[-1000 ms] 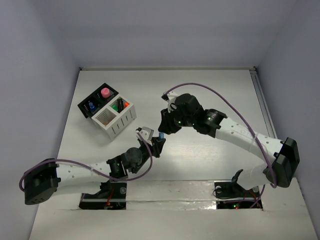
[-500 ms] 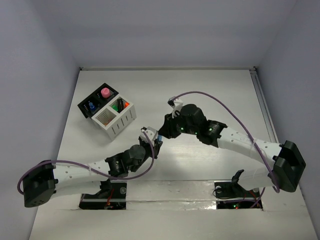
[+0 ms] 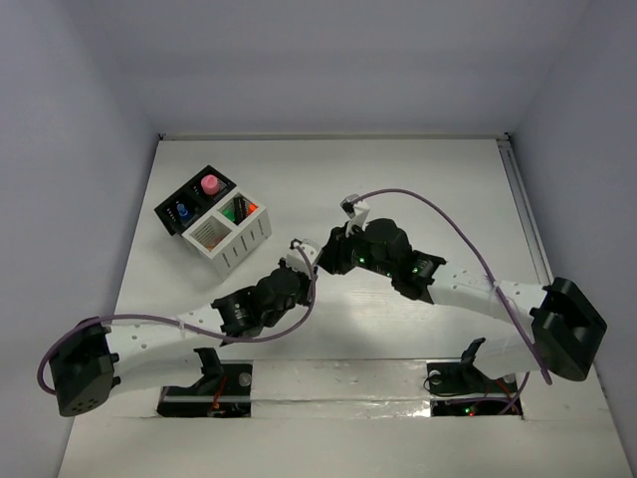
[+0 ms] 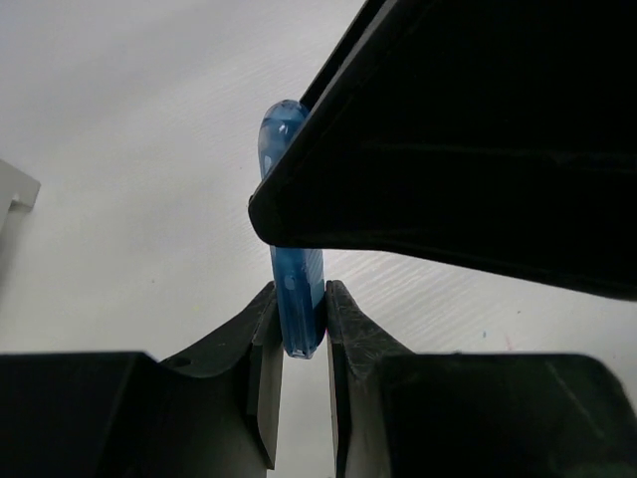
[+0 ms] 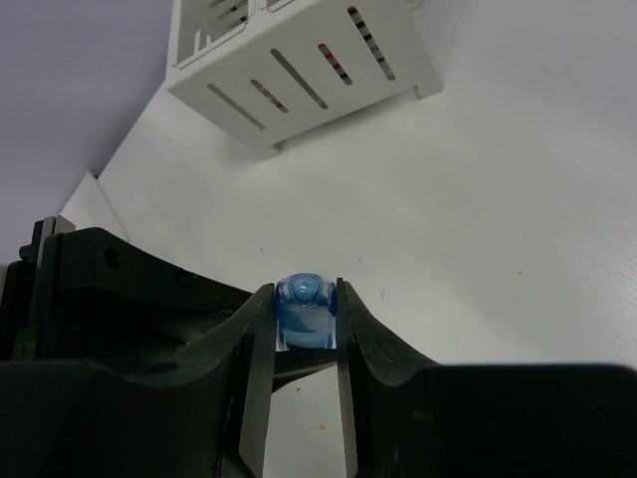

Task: Sort the stationery into containers
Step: Close the pen cap on the pen.

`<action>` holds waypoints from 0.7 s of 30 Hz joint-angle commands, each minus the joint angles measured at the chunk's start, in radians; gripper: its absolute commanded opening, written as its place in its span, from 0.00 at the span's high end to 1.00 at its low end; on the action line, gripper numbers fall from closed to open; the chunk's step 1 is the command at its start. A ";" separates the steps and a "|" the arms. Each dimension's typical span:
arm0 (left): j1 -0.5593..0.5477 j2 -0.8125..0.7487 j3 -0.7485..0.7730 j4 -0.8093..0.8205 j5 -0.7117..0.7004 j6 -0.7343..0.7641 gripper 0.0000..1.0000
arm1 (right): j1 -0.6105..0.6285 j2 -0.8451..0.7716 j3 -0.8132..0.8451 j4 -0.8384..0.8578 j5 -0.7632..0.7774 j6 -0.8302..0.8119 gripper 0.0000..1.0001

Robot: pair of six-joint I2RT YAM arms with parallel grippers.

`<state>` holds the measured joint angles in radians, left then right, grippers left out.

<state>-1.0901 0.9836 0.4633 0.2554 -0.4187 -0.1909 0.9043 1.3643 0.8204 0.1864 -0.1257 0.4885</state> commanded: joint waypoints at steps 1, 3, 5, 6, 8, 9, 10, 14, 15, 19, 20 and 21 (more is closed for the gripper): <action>-0.002 -0.042 0.274 0.547 0.064 0.070 1.00 | 0.068 0.119 -0.133 -0.199 -0.141 0.033 1.00; 0.024 -0.031 0.311 0.541 0.075 0.073 1.00 | 0.079 0.122 -0.159 -0.167 -0.155 0.044 1.00; 0.064 -0.017 0.340 0.542 0.122 0.051 1.00 | 0.090 0.139 -0.179 -0.137 -0.161 0.054 1.00; 0.073 -0.011 0.351 0.545 0.141 0.041 1.00 | 0.100 0.148 -0.184 -0.124 -0.166 0.059 1.00; 0.073 0.016 0.370 0.561 0.165 0.027 1.00 | 0.120 0.173 -0.190 -0.075 -0.183 0.080 1.00; 0.073 0.029 0.394 0.568 0.173 0.025 1.00 | 0.133 0.212 -0.188 -0.055 -0.190 0.090 1.00; 0.073 0.050 0.408 0.573 0.181 0.025 1.00 | 0.155 0.238 -0.184 -0.035 -0.201 0.094 1.00; 0.073 0.040 0.451 0.553 0.164 0.053 1.00 | 0.165 0.266 -0.194 -0.059 -0.146 0.102 1.00; 0.085 0.023 0.437 0.550 0.153 0.062 1.00 | 0.165 0.239 -0.204 -0.086 -0.100 0.096 1.00; 0.121 -0.071 0.354 0.539 0.141 0.006 1.00 | 0.104 0.110 -0.262 -0.081 -0.071 0.101 1.00; 0.134 -0.075 0.342 0.541 0.144 -0.007 1.00 | 0.104 0.130 -0.254 -0.061 -0.121 0.111 1.00; 0.134 -0.079 0.330 0.542 0.146 -0.016 1.00 | 0.113 0.157 -0.247 -0.027 -0.167 0.119 1.00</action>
<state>-0.9749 1.0519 0.6598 -0.0608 -0.2573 -0.1768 0.9337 1.3911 0.6594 0.5156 -0.0280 0.6209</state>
